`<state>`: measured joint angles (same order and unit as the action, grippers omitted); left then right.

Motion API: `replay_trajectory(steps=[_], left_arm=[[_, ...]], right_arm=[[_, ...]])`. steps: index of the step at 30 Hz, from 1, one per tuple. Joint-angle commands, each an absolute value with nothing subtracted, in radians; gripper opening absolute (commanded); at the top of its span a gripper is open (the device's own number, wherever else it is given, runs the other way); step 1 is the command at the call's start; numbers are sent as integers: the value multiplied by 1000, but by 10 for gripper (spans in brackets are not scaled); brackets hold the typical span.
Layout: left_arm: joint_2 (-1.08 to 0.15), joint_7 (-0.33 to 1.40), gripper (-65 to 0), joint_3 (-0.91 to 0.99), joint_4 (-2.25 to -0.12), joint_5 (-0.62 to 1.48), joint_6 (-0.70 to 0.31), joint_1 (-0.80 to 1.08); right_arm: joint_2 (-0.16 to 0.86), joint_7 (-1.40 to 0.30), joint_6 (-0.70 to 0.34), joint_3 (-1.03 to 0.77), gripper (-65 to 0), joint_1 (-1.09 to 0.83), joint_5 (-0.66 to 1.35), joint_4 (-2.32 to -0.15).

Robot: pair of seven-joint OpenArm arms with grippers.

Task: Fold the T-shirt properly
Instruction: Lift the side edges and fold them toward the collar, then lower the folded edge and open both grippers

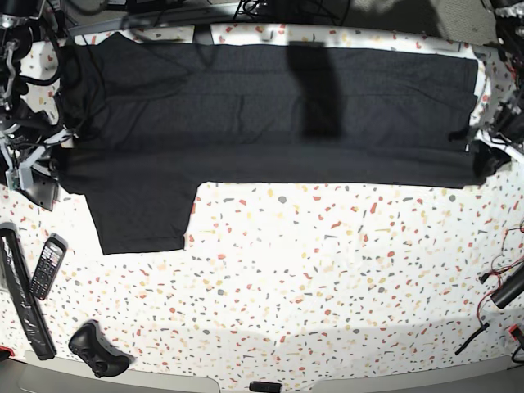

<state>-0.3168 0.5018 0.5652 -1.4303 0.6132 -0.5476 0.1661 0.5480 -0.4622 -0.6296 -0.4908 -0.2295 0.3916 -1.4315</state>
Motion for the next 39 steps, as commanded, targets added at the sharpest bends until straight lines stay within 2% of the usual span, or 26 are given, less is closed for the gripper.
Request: replay_trajectory(steps=[1, 8, 9, 12, 13, 14, 21, 28, 39], left_arm=[[-332, 471, -650, 575, -1449, 617, -554, 159], [-324, 488, -650, 575, -1449, 486, -554, 164], [-324, 500, -650, 575, -1449, 470, -553, 163], [-325, 529, -439, 575, -1449, 467, -553, 163], [-325, 531, -395, 575, -1449, 467, -551, 163], [-325, 530, -378, 575, -1449, 467, -551, 163], [-379, 524, -379, 575, -1449, 472, -545, 163], [-366, 522, -379, 574, -1449, 499, -517, 160], [-354, 500, -380, 574, -1449, 498, -517, 151]], right_arm=[[567, -434, -631, -504, -650, -219, 397, -1449], [551, -494, -630, -504, -650, -218, 398, -1449], [551, -511, -629, -504, -632, -218, 398, -1449], [551, -540, -629, -504, -453, -218, 405, -1449], [552, -540, -629, -504, -418, -217, 405, -1449], [554, -540, -628, -504, -401, -216, 405, -1449], [626, -572, -627, -504, -399, -155, 562, -1449], [557, -648, -611, -482, -399, 86, 562, -1399], [538, -814, -556, -139, -399, 531, 550, -1007]])
